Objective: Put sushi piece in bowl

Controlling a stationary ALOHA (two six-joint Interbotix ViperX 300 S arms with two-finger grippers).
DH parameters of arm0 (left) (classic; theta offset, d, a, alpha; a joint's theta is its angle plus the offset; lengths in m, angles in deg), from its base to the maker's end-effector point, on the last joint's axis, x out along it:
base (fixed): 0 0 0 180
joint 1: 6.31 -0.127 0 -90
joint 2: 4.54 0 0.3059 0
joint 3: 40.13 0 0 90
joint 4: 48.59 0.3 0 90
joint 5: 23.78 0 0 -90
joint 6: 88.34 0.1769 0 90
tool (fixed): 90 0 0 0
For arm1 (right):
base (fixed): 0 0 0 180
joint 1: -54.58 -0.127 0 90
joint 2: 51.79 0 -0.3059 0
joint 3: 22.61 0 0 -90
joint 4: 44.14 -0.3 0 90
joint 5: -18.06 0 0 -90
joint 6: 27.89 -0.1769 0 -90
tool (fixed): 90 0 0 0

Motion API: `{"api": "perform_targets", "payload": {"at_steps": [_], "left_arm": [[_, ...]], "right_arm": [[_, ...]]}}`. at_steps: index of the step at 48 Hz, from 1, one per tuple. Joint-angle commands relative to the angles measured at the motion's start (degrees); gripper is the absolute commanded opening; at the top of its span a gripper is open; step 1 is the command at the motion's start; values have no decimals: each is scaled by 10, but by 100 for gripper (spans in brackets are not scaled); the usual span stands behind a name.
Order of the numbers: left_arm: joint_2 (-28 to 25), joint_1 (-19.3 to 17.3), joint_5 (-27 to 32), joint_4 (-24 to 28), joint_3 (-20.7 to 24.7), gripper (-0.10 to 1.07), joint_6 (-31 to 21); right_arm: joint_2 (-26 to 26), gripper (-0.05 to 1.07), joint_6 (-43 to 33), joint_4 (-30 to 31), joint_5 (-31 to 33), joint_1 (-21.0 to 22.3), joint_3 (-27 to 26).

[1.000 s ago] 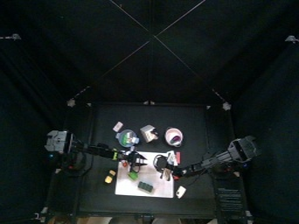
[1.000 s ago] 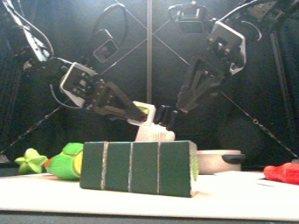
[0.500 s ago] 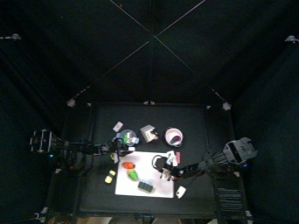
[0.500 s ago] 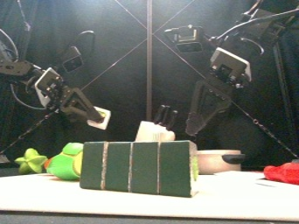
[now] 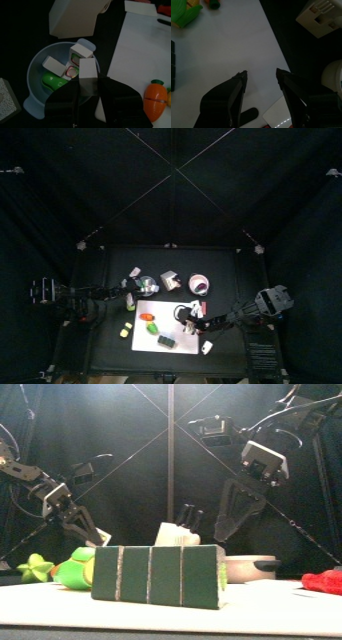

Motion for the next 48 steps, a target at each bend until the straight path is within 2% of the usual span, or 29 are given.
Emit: {"api": "perform_targets", "payload": {"at_steps": [1,19,48], "left_arm": [[-7,-4,2,0,18,62,0],[-9,-3,2,1,27,86,1],[-3,0,2,4,32,87,2]], "right_arm": [[-9,85,-1,1,1,3,-9],[-1,85,-1,-1,0,4,-11],[-1,85,-1,-1,-6,4,-14]]}}
